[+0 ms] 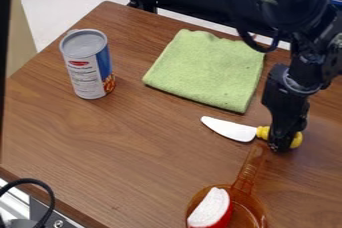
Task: Move the knife near to the can
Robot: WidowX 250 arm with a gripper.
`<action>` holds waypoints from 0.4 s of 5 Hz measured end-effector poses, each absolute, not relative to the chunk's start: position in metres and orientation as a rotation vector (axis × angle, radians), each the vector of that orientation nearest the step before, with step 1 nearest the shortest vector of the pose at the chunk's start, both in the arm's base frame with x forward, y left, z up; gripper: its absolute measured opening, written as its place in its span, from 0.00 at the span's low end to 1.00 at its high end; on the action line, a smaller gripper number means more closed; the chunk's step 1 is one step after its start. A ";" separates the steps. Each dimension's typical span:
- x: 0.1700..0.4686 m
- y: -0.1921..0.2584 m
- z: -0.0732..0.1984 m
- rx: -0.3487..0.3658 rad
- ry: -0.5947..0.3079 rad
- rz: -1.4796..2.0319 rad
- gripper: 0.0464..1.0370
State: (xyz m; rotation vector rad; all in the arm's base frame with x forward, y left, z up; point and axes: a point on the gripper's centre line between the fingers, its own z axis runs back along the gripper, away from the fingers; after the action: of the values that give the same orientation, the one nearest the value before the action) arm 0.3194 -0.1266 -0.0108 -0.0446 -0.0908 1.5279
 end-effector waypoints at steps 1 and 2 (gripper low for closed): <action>0.319 -0.123 -0.008 -0.024 -0.102 1.514 0.44; 0.321 -0.120 0.022 -0.059 -0.130 1.529 0.44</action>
State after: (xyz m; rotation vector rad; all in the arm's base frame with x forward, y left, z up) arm 0.3210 -0.1203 0.0217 -0.0587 -0.1298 1.5293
